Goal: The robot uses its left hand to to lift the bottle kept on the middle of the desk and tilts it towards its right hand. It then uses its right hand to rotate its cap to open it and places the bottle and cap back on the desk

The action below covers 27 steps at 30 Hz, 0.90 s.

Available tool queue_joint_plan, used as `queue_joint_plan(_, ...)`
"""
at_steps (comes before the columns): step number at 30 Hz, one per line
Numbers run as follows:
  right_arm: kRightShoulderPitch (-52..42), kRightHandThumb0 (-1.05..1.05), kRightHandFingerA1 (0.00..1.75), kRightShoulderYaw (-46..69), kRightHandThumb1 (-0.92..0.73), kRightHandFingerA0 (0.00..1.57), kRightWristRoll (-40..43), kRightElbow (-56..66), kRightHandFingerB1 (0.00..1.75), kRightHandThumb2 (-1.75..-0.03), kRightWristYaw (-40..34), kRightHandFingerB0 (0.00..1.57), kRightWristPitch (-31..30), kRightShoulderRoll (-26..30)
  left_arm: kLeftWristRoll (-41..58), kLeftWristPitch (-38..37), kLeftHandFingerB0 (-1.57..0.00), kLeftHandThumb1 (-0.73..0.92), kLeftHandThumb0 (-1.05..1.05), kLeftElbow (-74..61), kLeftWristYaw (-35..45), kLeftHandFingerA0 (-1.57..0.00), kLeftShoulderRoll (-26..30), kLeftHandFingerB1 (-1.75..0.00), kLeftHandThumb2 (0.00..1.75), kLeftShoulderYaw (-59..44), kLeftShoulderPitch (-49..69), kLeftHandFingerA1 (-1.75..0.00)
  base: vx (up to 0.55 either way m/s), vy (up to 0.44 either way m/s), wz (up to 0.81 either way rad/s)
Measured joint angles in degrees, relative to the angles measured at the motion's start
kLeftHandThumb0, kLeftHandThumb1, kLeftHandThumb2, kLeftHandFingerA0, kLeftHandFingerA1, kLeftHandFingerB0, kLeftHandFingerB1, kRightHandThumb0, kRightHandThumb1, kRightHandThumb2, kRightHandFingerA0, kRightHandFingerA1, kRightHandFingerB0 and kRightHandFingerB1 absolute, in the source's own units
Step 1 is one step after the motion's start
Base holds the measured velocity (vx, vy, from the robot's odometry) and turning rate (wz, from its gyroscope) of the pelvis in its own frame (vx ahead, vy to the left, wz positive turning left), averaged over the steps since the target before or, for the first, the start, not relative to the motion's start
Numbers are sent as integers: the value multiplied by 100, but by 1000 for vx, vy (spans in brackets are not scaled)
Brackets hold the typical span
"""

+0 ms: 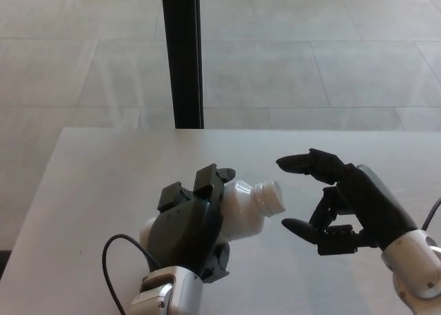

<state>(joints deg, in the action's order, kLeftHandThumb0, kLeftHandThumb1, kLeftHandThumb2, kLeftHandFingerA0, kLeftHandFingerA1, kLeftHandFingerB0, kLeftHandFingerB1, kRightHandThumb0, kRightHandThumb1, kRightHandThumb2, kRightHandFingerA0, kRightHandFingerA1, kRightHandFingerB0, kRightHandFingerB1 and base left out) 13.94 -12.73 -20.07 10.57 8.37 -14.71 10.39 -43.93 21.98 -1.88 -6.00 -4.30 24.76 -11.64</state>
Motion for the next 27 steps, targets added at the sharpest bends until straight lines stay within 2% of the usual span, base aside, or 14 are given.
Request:
queue_joint_plan(1, 0, -55, 110, -4, -56, 91, 0, -14, 41, -57, 0, 44, 5, 0, 0, 0, -77, 69, 16, 0, 0, -88, -1, -100, 95, 9, 0, -145, 0, 0, 0)
queue_joint_plan(2, 0, -55, 110, -8, -56, 91, 0, -25, 41, -57, 0, 44, 9, 0, 0, 0, -77, 69, 16, 0, -3, -88, 0, -100, 95, 26, -1, -145, 0, 0, 0)
queue_joint_plan(3, 0, -54, 108, -10, -57, 92, 0, -32, 41, -57, 0, 43, 12, 0, 0, 0, -75, 71, 14, 0, -6, -96, 0, -90, 90, 39, -1, -134, 0, 0, 0)
queue_joint_plan(4, 0, -53, 108, -12, -57, 92, 0, -38, 41, -57, 0, 43, 17, 0, 0, 0, -76, 73, 16, 0, -10, -90, 0, -104, 88, 53, -1, -148, 0, 0, 0)
queue_joint_plan(6, 0, -52, 107, -13, -57, 93, 0, -49, 41, -57, 0, 44, 29, 0, 1, 0, -79, 72, 18, 0, -11, -91, -1, -111, 90, 71, -2, -154, 0, 0, 0)
queue_joint_plan(7, 0, -52, 106, -13, -57, 93, 0, -52, 41, -58, 0, 44, 34, 0, 4, 0, -76, 73, 17, 0, -17, -88, -2, -135, 89, 72, -2, -171, 0, 0, 0)
queue_joint_plan(10, 0, -52, 105, -13, -57, 93, 3, -66, 41, -58, 0, 44, 48, -1, 14, 0, -77, 73, 17, 0, -39, -88, -13, -133, 89, 77, -2, -167, 0, 0, 0)
queue_joint_plan(15, 1, -52, 104, -13, -58, 92, 0, -98, 41, -58, 0, 44, 60, -1, 23, -12, -76, 75, 18, 18, -89, -89, -11, -142, 92, 115, 0, -174, 0, 0, 0)
queue_joint_plan(16, 1, -50, 105, -14, -59, 94, 1, -101, 41, -58, 0, 44, 60, -1, 24, -13, -88, 68, 16, 20, -95, -111, -12, -127, 101, 119, 0, -156, 0, 0, 0)
queue_joint_plan(19, 6, -46, 108, -15, -61, 100, 1, -120, 41, -59, -1, 46, 79, -2, 22, -12, -89, 67, 20, 25, -100, -112, -16, -134, 102, 148, 0, -161, 0, 0, 0)
queue_joint_plan(23, 7, -42, 120, -16, -62, 103, 1, -143, 43, -59, -7, 48, 114, -6, 31, -13, -88, 67, 19, 25, -105, -111, -19, -135, 104, 146, 1, -163, 0, 0, 0)
queue_joint_plan(24, 7, -41, 123, -16, -62, 103, 3, -154, 43, -59, -7, 49, 125, -8, 32, -13, -87, 65, 20, 25, -105, -108, -19, -129, 103, 145, 1, -157, 0, 0, 0)
queue_joint_plan(25, 7, -40, 125, -16, -64, 105, 5, -160, 44, -59, -7, 49, 135, -11, 33, -13, -76, 69, 19, 25, -105, -86, -18, -136, 101, 144, 1, -169, 0, 0, 0)
queue_joint_plan(27, 7, -40, 127, -16, -64, 105, 11, -182, 44, -59, -8, 50, 164, -15, 34, -31, -75, 70, 19, 30, -124, -86, -15, -139, 101, 144, 1, -172, 0, 0, 0)
